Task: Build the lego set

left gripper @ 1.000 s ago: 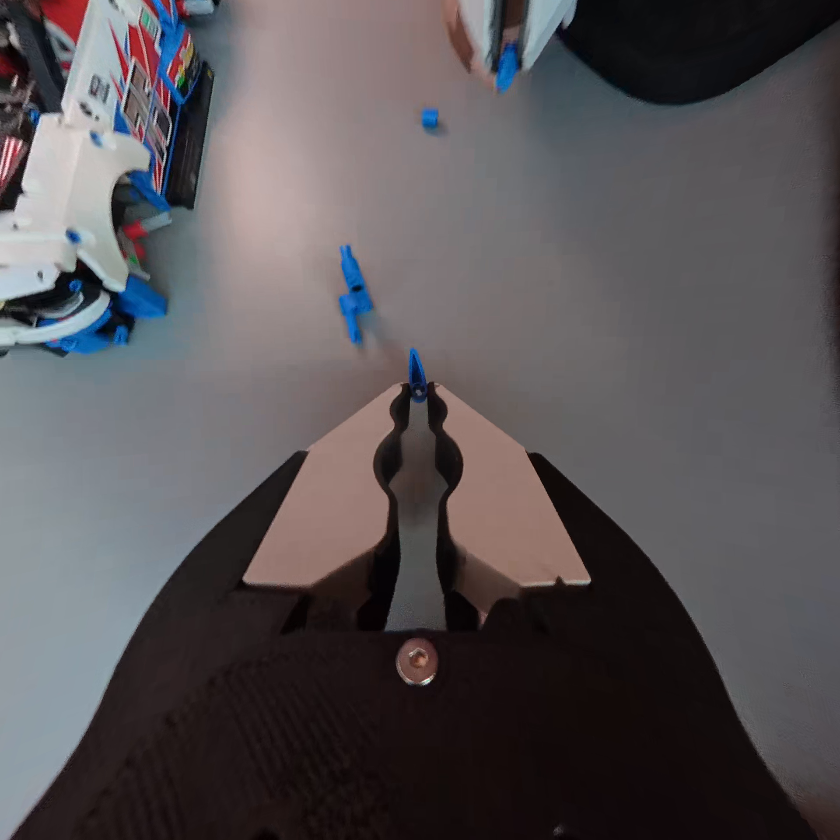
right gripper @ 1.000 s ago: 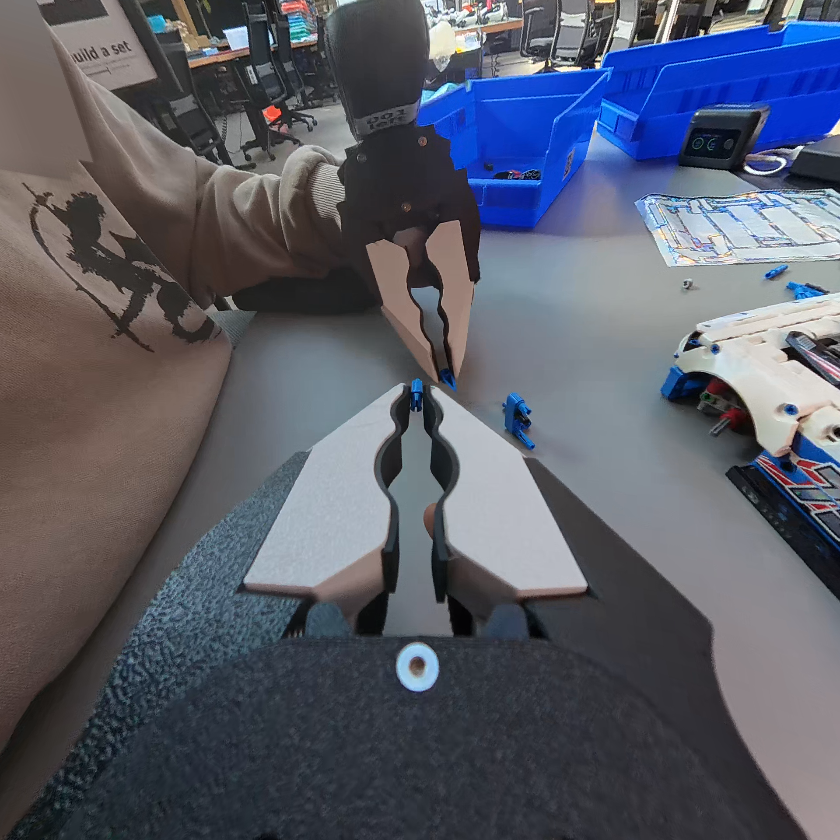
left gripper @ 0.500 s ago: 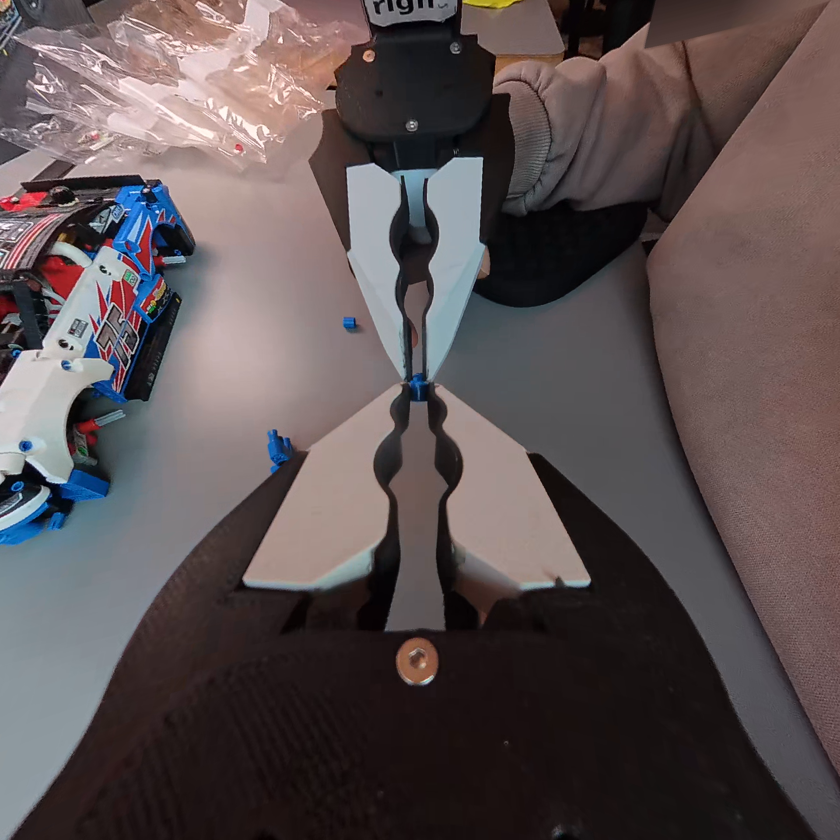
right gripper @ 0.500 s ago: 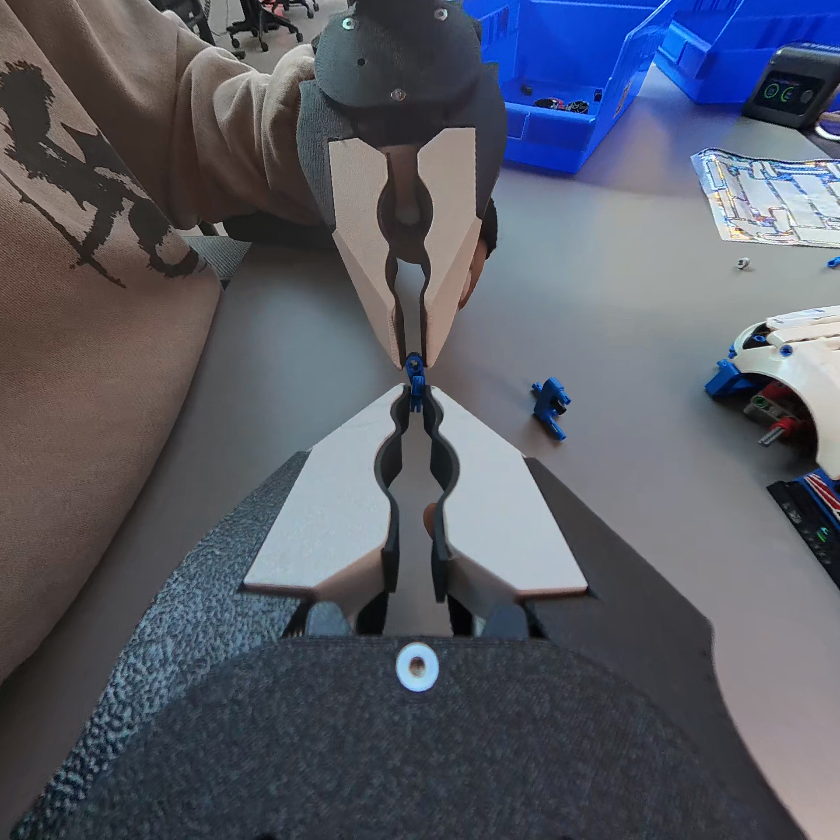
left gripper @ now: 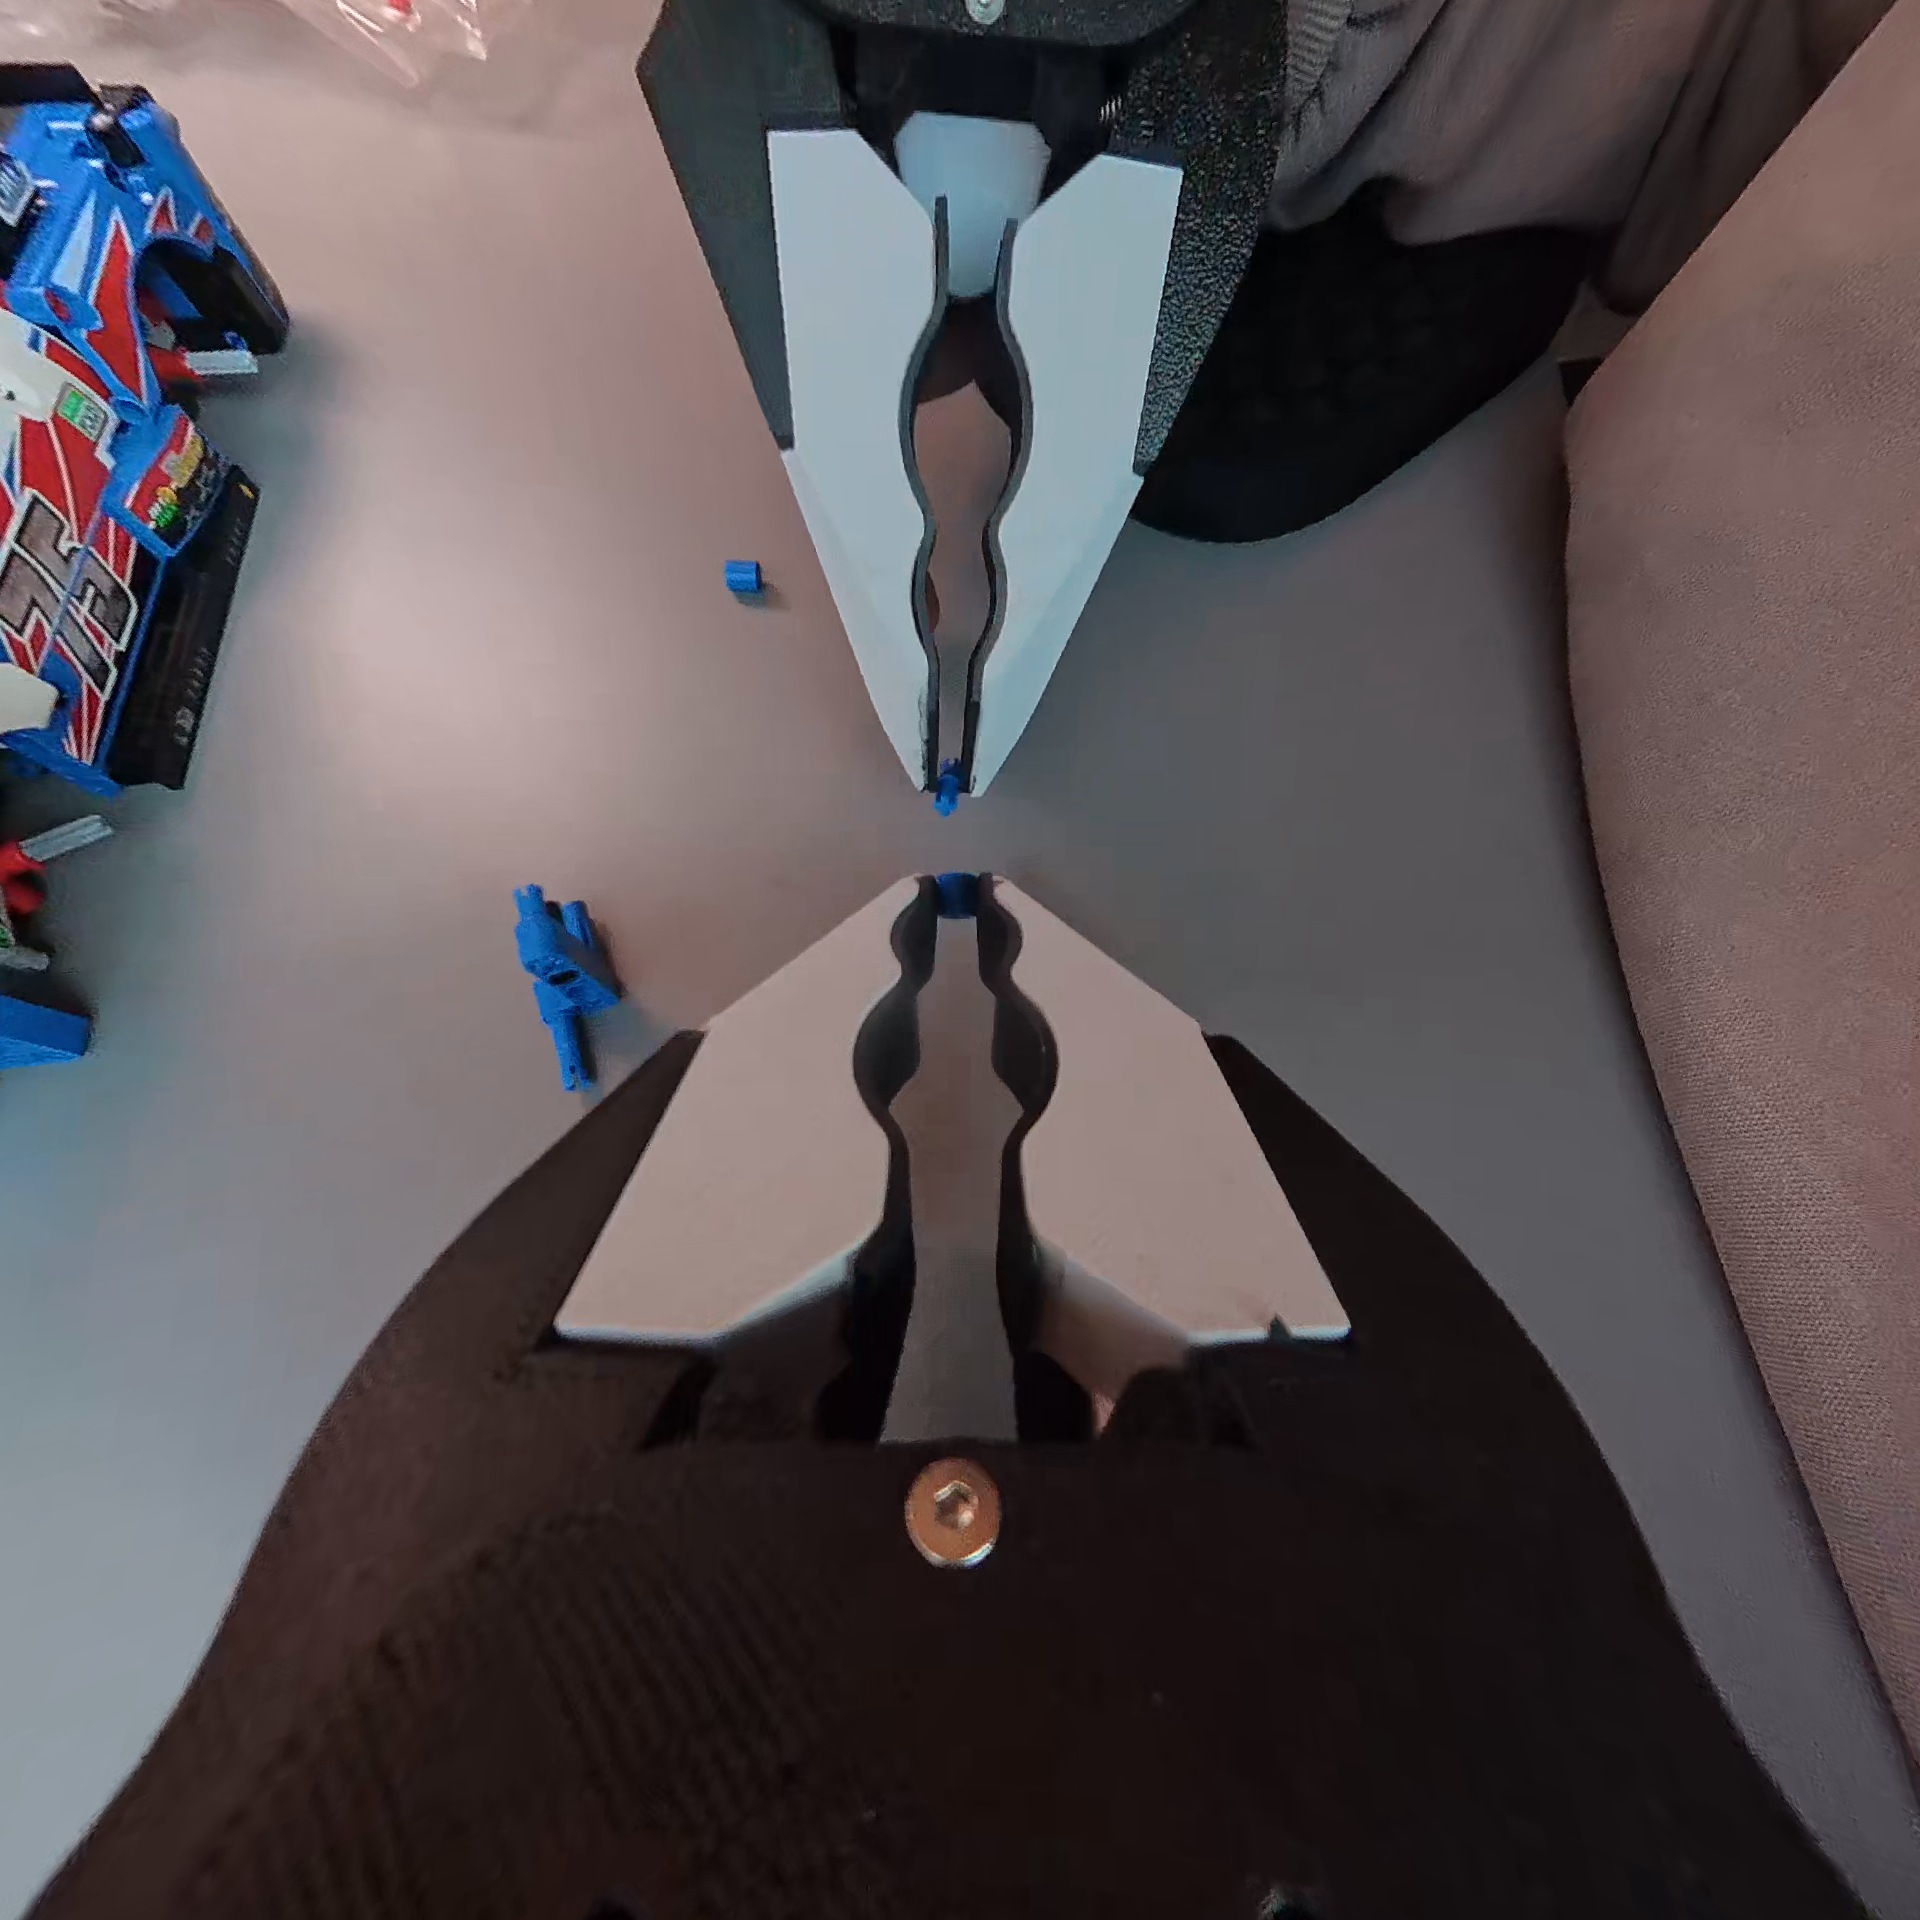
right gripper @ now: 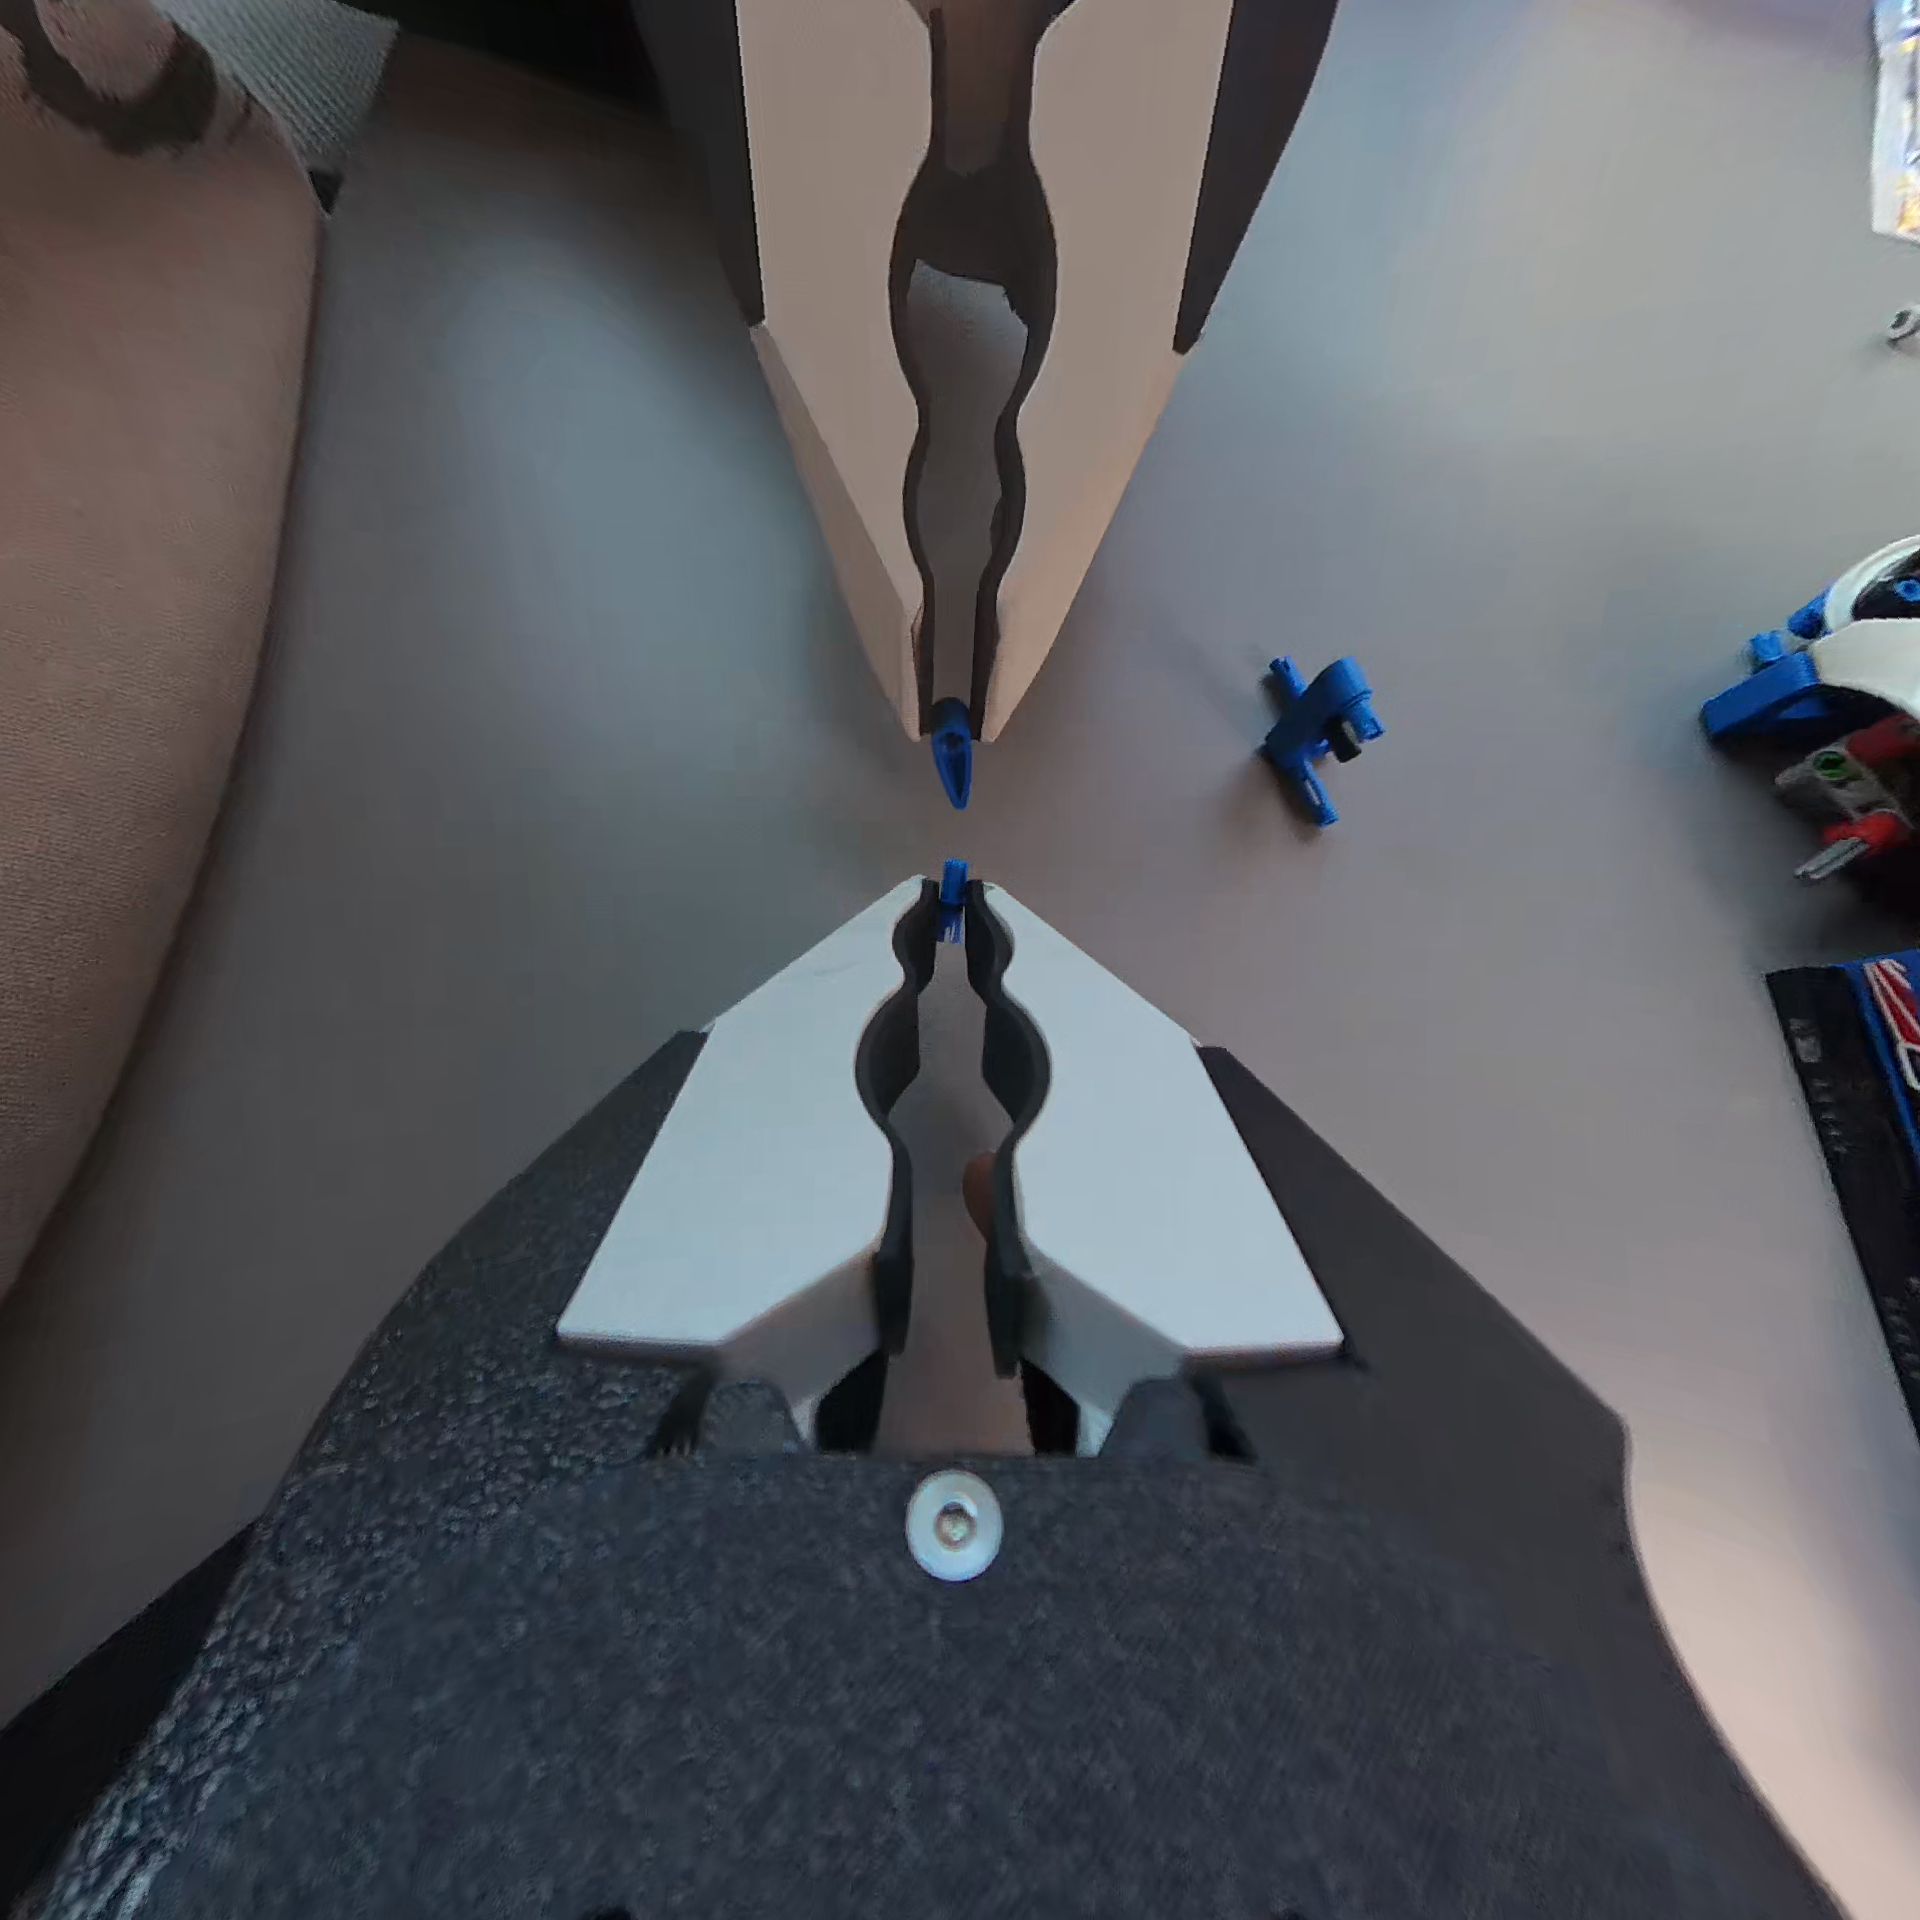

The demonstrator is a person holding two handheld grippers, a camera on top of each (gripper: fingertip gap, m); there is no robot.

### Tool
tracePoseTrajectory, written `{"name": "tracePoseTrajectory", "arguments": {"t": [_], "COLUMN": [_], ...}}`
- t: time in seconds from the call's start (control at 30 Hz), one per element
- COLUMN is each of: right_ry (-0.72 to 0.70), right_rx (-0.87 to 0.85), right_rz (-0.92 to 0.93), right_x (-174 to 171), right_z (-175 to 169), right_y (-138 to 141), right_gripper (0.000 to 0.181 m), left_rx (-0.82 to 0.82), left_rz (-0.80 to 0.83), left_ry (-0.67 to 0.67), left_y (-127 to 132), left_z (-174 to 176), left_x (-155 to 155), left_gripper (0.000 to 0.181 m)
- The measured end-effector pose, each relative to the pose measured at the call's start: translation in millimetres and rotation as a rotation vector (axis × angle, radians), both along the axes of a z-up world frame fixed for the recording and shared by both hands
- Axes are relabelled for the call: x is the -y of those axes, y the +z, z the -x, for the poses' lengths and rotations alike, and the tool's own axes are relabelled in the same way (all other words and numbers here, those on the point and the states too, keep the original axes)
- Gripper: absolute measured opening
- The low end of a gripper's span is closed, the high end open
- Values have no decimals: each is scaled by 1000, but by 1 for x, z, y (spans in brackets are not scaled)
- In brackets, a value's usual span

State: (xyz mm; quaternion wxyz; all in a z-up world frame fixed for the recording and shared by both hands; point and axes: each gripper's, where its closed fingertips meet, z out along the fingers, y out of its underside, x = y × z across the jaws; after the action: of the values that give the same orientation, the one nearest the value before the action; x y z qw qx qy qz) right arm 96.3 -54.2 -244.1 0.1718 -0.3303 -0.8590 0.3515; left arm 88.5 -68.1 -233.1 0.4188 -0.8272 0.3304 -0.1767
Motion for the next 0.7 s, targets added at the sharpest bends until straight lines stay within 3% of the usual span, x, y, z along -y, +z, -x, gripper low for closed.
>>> {"name": "tracePoseTrajectory", "arguments": {"t": [0.33, 0.7], "right_ry": [2, -5], "right_rx": [-22, -68], "right_rz": [41, 89], "right_x": [5, 8], "right_z": [4, 9], "right_y": [2, 9], "right_gripper": [2, 2], "left_rx": [-42, -80], "left_rz": [46, 18], "left_ry": [10, 6], "left_y": [-19, -19], "left_z": [0, 2], "left_x": [-2, -3], "left_gripper": [5, 9]}}
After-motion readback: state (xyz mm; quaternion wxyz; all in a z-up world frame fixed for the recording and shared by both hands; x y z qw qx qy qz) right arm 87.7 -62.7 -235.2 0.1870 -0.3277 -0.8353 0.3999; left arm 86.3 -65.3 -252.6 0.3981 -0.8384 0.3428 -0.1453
